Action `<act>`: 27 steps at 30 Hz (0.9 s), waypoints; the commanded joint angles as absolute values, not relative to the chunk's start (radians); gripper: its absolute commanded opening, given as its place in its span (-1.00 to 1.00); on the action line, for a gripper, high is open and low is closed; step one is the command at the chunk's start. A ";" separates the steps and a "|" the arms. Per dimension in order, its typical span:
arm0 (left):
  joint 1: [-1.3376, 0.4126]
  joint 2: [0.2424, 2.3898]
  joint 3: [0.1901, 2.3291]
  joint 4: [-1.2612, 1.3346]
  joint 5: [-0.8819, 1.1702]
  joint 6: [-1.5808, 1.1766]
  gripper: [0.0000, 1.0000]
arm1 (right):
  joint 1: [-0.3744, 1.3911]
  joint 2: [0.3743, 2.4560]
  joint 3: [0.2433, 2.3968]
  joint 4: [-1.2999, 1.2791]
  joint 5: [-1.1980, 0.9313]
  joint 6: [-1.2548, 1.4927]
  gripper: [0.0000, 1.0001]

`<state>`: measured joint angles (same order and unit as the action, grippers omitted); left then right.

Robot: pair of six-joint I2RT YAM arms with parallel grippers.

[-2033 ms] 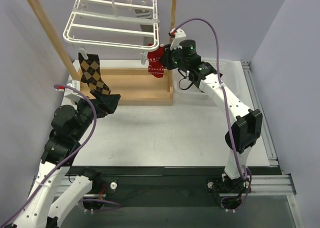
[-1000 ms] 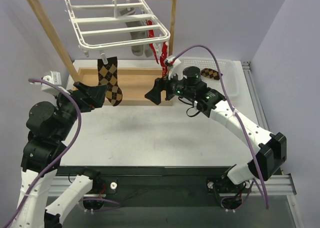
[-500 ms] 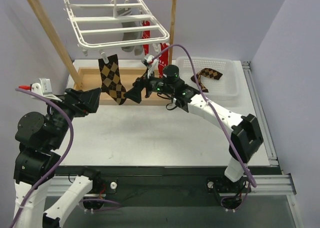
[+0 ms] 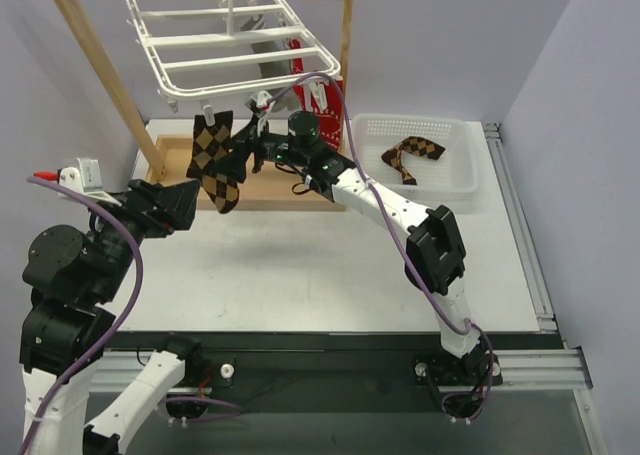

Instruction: Remove the socks clipped to the hanger

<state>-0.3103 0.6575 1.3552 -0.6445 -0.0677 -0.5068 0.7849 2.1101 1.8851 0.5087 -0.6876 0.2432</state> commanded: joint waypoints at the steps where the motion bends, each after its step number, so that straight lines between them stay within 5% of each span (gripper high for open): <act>1: -0.313 0.655 1.397 -0.672 -0.092 -0.486 0.95 | 0.830 2.092 1.928 0.575 -0.742 0.268 0.55; 8: -0.314 0.764 1.486 -0.681 -0.025 -0.517 0.95 | 0.848 1.997 1.733 0.733 -0.762 0.371 0.17; 13: -0.314 0.808 1.511 -0.647 0.000 -0.526 0.95 | 0.845 1.974 1.734 0.716 -0.756 0.465 -0.70; 18: -0.311 0.844 1.508 -0.586 0.154 -0.523 0.95 | 0.838 1.891 1.736 0.446 -0.683 0.477 -0.99; 27: -0.285 0.911 1.502 -0.500 0.265 -0.558 0.95 | 0.776 1.775 1.758 0.129 -0.886 0.514 -1.00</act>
<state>-0.3050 0.8845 1.4685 -0.5900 0.1974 -0.5362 0.8085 1.8923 1.7683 0.2192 -0.7410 0.4831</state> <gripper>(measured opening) 0.974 0.059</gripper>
